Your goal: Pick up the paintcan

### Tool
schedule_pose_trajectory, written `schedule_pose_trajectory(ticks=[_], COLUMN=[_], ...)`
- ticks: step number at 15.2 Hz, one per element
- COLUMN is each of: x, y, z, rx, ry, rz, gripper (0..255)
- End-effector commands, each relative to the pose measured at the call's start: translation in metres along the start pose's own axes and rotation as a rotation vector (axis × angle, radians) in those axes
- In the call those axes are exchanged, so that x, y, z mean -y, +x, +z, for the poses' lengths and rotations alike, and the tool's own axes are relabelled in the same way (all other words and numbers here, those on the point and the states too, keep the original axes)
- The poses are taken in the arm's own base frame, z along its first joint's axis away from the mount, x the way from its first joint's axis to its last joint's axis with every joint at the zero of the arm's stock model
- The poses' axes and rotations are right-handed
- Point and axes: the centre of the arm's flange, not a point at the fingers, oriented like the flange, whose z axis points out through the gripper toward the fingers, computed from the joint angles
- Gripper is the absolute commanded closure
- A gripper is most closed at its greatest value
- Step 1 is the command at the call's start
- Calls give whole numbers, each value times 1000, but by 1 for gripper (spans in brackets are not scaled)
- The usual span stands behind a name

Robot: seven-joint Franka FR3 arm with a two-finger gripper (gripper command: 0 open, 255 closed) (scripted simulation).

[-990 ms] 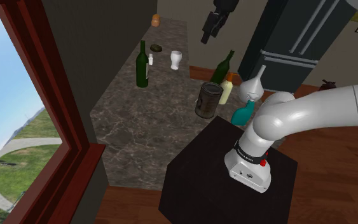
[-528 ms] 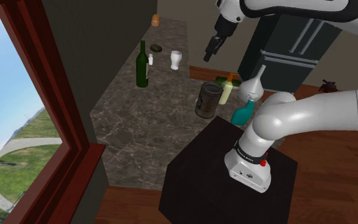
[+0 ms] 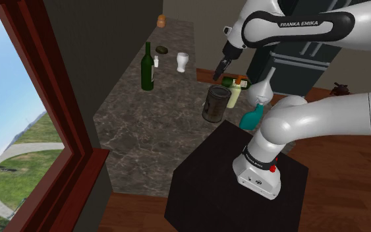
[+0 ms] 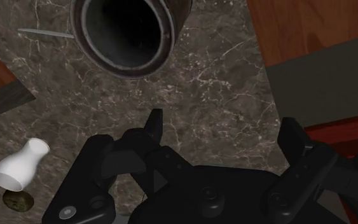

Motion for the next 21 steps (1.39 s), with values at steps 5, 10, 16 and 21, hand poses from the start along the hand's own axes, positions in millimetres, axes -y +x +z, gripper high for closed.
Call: schedule_pose_trajectory(ticks=[5, 10, 16, 21], x=[-38, -66, -64, -64], y=[-22, -41, -47, -49], z=[68, 122, 153, 161], rx=[-6, -9, -9, -8], ry=[15, 28, 28, 27], rz=[-22, -38, -38, -38], gripper=[0, 0, 0, 255])
